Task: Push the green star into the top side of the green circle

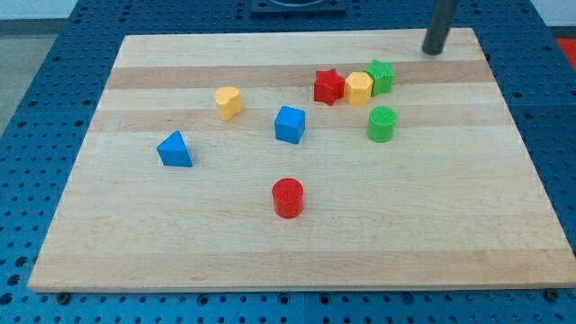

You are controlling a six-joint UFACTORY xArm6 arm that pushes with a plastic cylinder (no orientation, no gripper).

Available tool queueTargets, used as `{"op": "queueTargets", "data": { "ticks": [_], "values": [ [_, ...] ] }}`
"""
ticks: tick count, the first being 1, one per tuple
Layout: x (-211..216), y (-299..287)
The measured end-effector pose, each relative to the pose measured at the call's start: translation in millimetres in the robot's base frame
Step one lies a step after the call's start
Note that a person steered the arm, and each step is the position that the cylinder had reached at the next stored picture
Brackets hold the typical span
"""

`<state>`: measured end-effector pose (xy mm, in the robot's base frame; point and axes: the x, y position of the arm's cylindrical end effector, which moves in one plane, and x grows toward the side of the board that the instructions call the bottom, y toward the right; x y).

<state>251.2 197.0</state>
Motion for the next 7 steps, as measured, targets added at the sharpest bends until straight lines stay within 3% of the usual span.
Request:
{"op": "queueTargets", "data": {
  "ticks": [2, 7],
  "values": [
    [25.1, -69.9],
    [66.4, -93.5]
  ]
}}
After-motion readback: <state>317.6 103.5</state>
